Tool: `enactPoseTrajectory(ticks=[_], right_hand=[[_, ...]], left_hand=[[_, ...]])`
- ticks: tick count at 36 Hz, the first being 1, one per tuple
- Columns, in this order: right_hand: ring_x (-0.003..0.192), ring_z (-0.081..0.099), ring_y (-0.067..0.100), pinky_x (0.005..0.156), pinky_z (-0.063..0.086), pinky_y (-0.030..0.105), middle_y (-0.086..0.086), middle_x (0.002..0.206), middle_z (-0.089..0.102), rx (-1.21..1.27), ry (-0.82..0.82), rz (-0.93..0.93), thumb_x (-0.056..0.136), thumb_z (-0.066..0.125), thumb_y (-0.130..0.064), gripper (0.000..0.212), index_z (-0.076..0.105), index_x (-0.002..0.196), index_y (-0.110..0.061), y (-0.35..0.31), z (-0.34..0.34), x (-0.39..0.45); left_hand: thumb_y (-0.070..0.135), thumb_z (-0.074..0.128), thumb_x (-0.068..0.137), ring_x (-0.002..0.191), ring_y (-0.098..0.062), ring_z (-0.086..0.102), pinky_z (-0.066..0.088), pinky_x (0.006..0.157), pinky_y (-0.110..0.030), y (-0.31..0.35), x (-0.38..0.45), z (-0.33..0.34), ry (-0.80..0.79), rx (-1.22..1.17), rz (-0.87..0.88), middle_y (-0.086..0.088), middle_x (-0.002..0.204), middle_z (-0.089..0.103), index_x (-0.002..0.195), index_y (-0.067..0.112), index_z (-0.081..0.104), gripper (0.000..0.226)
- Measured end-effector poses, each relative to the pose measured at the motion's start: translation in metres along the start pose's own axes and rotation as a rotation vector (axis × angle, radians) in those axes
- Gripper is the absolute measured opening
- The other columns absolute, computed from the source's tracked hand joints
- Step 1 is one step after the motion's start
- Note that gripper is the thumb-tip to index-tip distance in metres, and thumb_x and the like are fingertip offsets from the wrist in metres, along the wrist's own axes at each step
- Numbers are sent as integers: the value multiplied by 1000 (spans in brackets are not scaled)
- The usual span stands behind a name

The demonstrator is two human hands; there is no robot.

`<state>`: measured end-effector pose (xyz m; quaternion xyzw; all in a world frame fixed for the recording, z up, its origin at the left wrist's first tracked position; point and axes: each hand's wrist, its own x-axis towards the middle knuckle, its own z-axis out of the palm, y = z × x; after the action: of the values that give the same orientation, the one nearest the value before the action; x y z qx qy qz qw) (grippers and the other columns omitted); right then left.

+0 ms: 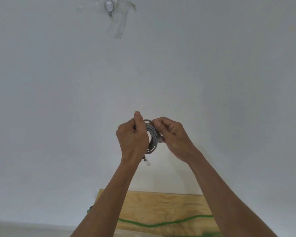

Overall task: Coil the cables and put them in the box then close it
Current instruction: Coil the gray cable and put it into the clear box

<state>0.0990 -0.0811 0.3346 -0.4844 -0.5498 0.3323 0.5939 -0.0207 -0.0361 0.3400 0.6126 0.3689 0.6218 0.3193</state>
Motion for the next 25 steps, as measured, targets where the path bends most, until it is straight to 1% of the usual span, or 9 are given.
enactPoseTrajectory(ticks=[2, 4, 7, 10, 13, 17, 19, 22, 25], right_hand=[[87, 63, 18, 75, 57, 35, 1, 99, 67, -247, 43, -66, 100, 55, -18, 15, 70, 101, -19, 4, -6, 4], [83, 62, 16, 72, 55, 33, -3, 96, 67, -313, 67, -106, 98, 59, -17, 13, 71, 99, -20, 6, -5, 5], [73, 66, 28, 69, 58, 37, 12, 84, 71, -182, 129, -128, 98, 57, -8, 13, 71, 99, -6, 3, 2, 6], [78, 71, 25, 73, 61, 32, 21, 90, 73, -11, 184, -85, 97, 57, -5, 14, 70, 100, 2, 0, 9, 5], [80, 74, 26, 75, 61, 34, 18, 90, 76, 61, 182, -25, 96, 60, -7, 15, 72, 102, 1, 3, 10, 3], [81, 74, 28, 84, 60, 50, 9, 86, 78, -14, 174, 40, 95, 63, -13, 14, 75, 100, -7, 6, 10, 5], [81, 72, 27, 90, 56, 53, 9, 87, 77, 33, 131, 87, 96, 62, -14, 14, 74, 100, -8, 6, 12, 6], [80, 68, 23, 84, 56, 41, 13, 90, 73, 258, 20, 175, 97, 59, -12, 21, 64, 118, -11, 4, 12, 6], [79, 68, 19, 78, 54, 30, 8, 89, 73, 272, -59, 177, 100, 53, -11, 26, 62, 125, -12, 1, 13, 2]], left_hand=[[28, 48, 105, 40, -10, 25, 26, 45, -24, 3, 3, 0, -17, -13, -7, 8, 41, 25, 49, 11, 28, 61], [28, 48, 105, 40, -10, 25, 26, 45, -21, 6, 5, 1, -28, -23, -11, 9, 40, 24, 50, 14, 28, 60], [30, 47, 104, 43, -10, 25, 26, 46, -23, 6, 8, 3, -31, -44, -43, 10, 42, 24, 51, 15, 28, 59], [31, 48, 104, 44, -10, 24, 26, 46, -23, 5, 10, 4, -43, -57, -57, 10, 43, 23, 52, 16, 26, 58], [30, 49, 104, 44, -10, 23, 25, 46, -22, 3, 10, 1, -43, -58, -70, 11, 43, 23, 53, 16, 26, 58], [31, 48, 104, 44, -9, 25, 27, 45, -20, -1, 8, -2, -48, -76, -118, 10, 45, 25, 54, 14, 29, 56], [31, 49, 104, 44, -10, 26, 28, 45, -21, -1, 7, -2, -48, -88, -135, 7, 46, 26, 55, 11, 31, 56], [31, 50, 103, 45, -13, 27, 30, 46, -24, -2, 9, -4, -60, -88, -142, 0, 47, 28, 55, 8, 31, 57], [31, 51, 102, 48, -16, 31, 33, 51, -28, -5, 10, -6, -57, -79, -163, -5, 51, 31, 57, 1, 35, 56]])
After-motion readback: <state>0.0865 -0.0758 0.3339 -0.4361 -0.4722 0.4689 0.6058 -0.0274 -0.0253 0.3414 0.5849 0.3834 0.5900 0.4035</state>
